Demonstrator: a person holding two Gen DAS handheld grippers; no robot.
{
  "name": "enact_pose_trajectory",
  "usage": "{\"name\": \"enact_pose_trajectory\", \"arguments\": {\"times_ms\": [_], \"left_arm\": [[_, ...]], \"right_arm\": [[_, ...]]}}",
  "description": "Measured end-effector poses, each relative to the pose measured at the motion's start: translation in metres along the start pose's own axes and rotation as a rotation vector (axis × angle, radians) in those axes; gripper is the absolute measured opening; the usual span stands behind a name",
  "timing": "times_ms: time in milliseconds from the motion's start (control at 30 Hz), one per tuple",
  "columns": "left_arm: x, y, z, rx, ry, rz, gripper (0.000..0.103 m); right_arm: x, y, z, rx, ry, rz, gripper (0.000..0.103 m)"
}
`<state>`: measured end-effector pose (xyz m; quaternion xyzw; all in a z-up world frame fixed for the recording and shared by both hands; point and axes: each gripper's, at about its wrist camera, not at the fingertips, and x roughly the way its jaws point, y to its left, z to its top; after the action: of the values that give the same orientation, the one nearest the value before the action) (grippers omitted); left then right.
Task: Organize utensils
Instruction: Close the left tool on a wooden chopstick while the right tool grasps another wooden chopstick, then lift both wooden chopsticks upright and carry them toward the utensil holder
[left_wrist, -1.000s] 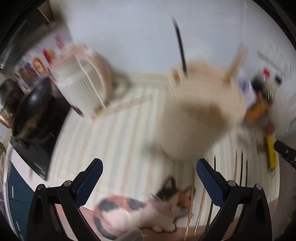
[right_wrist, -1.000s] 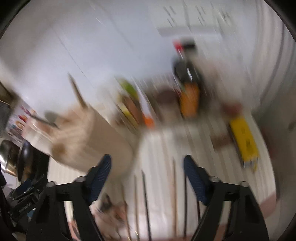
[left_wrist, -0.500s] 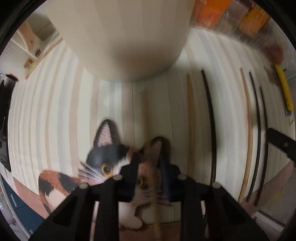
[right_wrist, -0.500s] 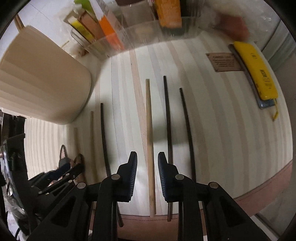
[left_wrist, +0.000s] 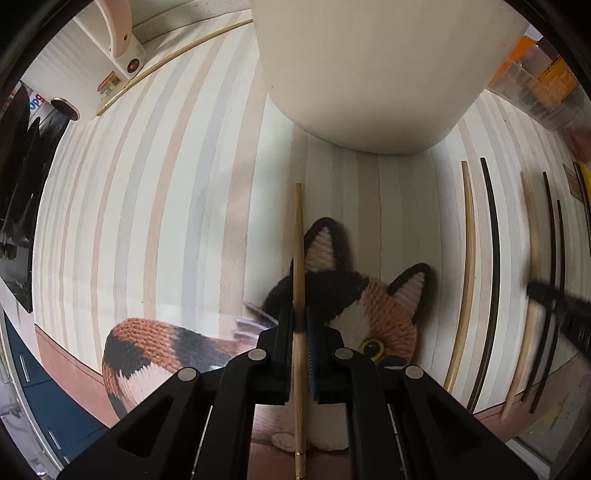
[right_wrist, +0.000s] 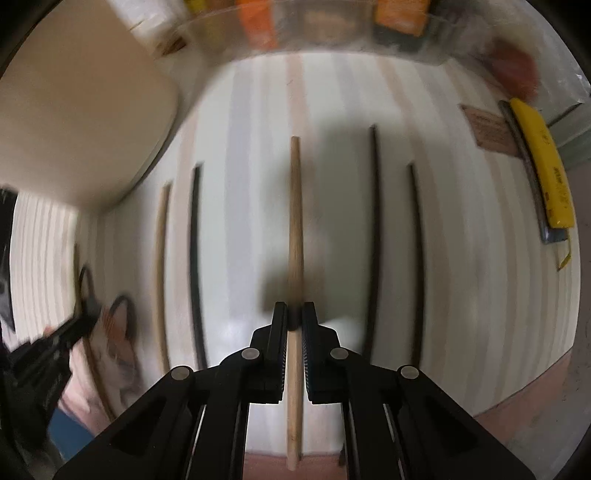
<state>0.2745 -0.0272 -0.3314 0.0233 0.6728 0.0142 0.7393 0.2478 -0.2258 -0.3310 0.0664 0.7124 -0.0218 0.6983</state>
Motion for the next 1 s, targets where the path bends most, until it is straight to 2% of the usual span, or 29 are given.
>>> {"name": "enact_pose_trajectory", "arguments": {"times_ms": [133,267,367,533,867,1000], "left_arm": [[0.000,0.002,0.001,-0.001,0.003,-0.009,0.005],[-0.003,0.005,-0.006,-0.011,0.011,-0.025,0.005],[-0.001,0.008,-0.001,-0.001,0.017,-0.022,0.005],[0.006,0.004,0.014,0.007,0.020,-0.026,0.005],[0.003,0.001,0.021,0.012,0.021,-0.036,0.005],[0.003,0.001,0.024,0.012,0.021,-0.041,0.005]], "right_arm": [[-0.001,0.008,-0.020,-0.041,0.047,0.010,0.008],[-0.002,0.010,-0.021,-0.050,0.082,-0.002,0.008],[0.000,0.014,-0.014,-0.069,0.127,-0.032,0.009],[0.013,0.029,0.011,-0.066,0.139,-0.058,0.009],[0.023,0.037,0.048,-0.047,0.187,-0.058,0.010],[0.021,0.029,0.058,-0.035,0.182,-0.043,0.010]]}}
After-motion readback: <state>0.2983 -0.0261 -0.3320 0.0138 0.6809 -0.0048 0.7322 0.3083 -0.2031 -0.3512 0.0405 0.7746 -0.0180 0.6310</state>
